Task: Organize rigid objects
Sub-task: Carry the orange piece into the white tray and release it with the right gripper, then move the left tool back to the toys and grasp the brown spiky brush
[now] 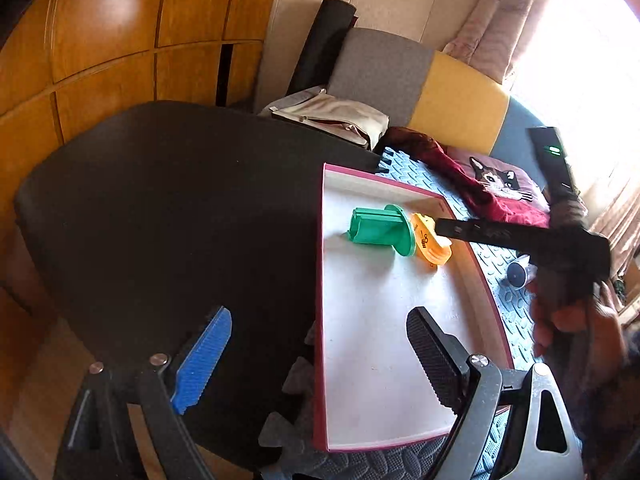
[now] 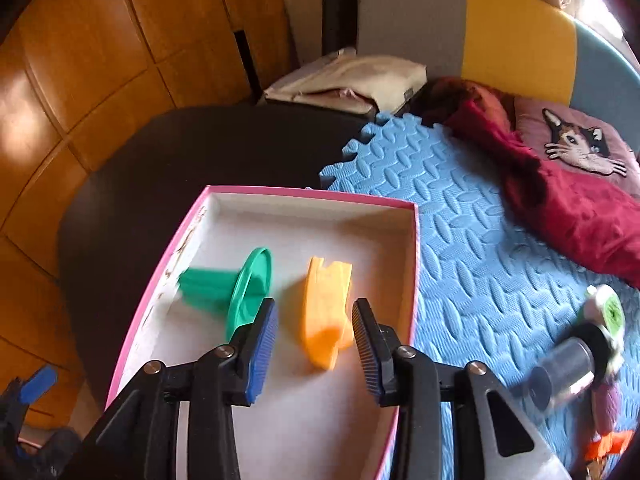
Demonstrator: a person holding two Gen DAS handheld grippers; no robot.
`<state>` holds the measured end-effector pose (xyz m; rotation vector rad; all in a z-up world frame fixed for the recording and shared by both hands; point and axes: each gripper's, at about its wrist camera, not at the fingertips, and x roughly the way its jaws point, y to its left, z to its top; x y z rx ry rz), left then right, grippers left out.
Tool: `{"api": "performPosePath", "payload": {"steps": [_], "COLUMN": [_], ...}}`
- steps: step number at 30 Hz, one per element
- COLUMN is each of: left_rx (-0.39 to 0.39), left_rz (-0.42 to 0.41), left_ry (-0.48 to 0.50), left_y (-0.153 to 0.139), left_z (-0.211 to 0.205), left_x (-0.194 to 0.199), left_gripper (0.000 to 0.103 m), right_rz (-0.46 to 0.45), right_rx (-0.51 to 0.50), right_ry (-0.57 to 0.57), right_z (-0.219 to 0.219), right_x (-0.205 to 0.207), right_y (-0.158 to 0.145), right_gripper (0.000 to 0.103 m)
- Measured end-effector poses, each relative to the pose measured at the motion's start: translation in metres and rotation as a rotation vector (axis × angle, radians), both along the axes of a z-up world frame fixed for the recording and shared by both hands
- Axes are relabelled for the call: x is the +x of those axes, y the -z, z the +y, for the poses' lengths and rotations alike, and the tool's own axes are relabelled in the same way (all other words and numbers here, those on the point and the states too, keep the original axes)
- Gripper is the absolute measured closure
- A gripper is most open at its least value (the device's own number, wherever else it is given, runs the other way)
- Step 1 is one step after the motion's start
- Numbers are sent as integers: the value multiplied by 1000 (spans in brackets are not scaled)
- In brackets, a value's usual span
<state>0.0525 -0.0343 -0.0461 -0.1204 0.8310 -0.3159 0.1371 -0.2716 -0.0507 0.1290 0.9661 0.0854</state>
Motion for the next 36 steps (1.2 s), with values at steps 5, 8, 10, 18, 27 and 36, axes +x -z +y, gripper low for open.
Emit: {"api": "performPosePath", "payload": {"steps": [5, 8, 10, 18, 27, 36], "left_rx": [24, 36, 44, 82, 117, 143], "left_rz": [-11, -24, -32, -53, -68, -70], "left_ry": [-5, 0, 9, 56, 115, 168], "left_y": [-7, -11, -13, -20, -22, -21], "left_z": [-4, -8, -11, -28, -48, -67], "left_x": [-5, -8, -12, -25, -38, -45], "left_gripper": [13, 12, 11, 10, 10, 10], "right_rz": [-50, -71, -81, -121, -169, -219], "right_rx": [-18, -49, -63, -106, -125, -119], "right_ry": [24, 31, 35, 68, 132, 259], "right_z": [3, 6, 7, 10, -14, -68], "right_x": [-39, -60, -72, -113, -146, -176], "right_y": [-11, -14, -15, -20, -34, -54], "right_gripper": [64, 64, 63, 63, 63, 63]}}
